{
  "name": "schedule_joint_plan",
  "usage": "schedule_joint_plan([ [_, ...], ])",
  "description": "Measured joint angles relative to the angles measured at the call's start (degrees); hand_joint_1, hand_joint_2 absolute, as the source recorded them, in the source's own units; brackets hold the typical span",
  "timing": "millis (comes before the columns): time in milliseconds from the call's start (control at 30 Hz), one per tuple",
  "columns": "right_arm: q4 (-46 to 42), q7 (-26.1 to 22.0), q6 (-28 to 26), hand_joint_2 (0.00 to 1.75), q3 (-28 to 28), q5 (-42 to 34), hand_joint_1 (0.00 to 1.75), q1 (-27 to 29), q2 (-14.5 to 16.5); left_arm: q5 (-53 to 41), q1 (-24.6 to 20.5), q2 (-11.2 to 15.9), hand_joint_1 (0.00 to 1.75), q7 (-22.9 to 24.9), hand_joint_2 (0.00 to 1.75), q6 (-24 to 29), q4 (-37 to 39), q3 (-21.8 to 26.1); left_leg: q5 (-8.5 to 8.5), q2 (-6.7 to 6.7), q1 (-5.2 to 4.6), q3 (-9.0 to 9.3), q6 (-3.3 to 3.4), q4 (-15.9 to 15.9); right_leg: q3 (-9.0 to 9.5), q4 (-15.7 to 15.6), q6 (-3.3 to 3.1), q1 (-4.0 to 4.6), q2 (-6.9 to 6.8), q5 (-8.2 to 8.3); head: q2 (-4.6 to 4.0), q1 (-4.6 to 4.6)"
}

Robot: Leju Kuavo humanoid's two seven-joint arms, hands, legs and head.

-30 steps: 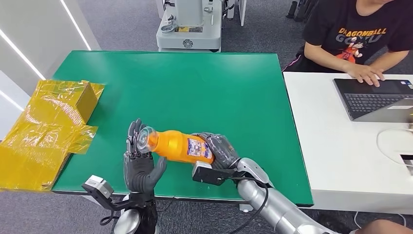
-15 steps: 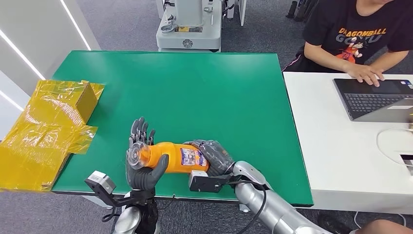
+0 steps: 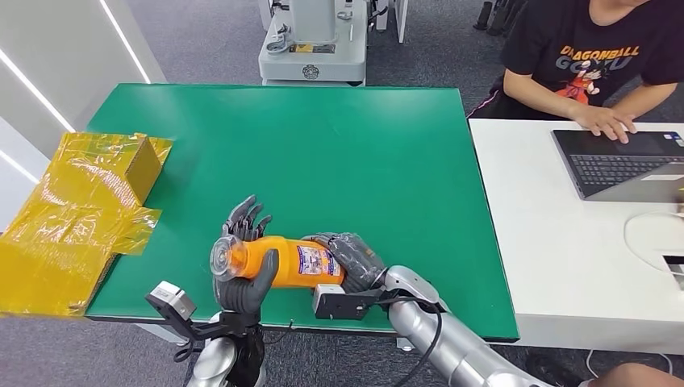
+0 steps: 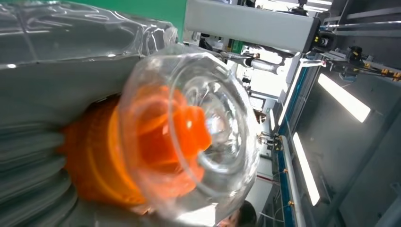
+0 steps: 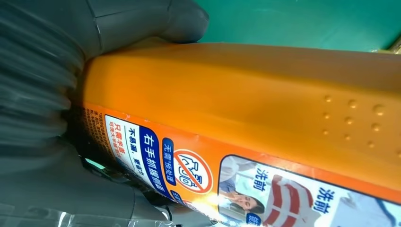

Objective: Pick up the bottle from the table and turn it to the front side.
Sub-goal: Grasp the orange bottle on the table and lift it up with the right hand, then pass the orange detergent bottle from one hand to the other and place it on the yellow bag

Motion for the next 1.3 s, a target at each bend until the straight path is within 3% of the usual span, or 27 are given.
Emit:
schedule_joint_plan([
  [533, 0.5, -0.4, -1.3, 1.75, -0.9, -0.1, 1.75, -0.3, 0.6, -1.3, -1.0, 0.0, 1.75, 0.2, 1.75, -1.3, 0.3, 0.0, 0.0, -0.01, 0.0, -0.01, 0.0, 0.0, 0.0, 0.0, 0.0, 0.0, -0.01, 0.0, 0.0, 0.0],
  [700, 0.5, -0.6, -2.4, 1.75, -1.5, -0.5, 1.32, -0.3, 0.9, -2.6, -2.2, 0.1, 1.75, 0.4, 1.75, -1.7, 0.5, 0.0, 0.0, -0.01, 0.0, -0.02, 0.0, 0.0, 0.0, 0.0, 0.0, 0.0, -0.01, 0.0, 0.0, 0.0],
  [833, 0.4, -0.4, -3.5, 1.75, -2.3, -1.0, 0.7, -0.2, 1.4, -3.1, -3.9, 0.5, 1.75, 0.9, 1.75, -2.4, 0.6, 0.0, 0.01, -0.02, 0.0, -0.02, 0.0, 0.0, 0.0, 0.0, 0.0, 0.0, -0.02, 0.0, 0.0, -0.01],
  [933, 0.1, 0.0, -4.0, 1.75, -2.9, -1.4, 0.09, -0.3, 1.7, -3.2, -5.4, 0.9, 1.75, 1.5, 1.75, -3.1, 1.1, 0.0, 0.01, -0.02, 0.0, -0.02, 0.0, 0.0, 0.0, 0.0, 0.0, 0.0, -0.02, 0.01, 0.0, 0.01],
  [967, -0.1, 0.0, -4.2, 1.75, -3.1, -1.5, 0.0, -0.3, 2.0, -3.1, -5.9, 1.0, 1.75, 1.8, 1.75, -3.3, 1.3, 0.0, 0.01, -0.01, 0.0, -0.01, 0.0, 0.0, 0.0, 0.0, 0.0, 0.0, -0.02, 0.01, 0.0, 0.0],
  [1300, -3.3, -0.7, -6.3, 1.75, -3.9, -4.6, 0.0, 0.0, 4.5, -2.8, -8.1, 2.2, 1.75, 3.0, 1.75, -2.0, 2.8, 0.7, 0.01, 0.02, 0.0, -0.01, -0.01, 0.0, -0.04, 0.0, -0.01, 0.0, 0.02, 0.0, 0.0, -0.01],
])
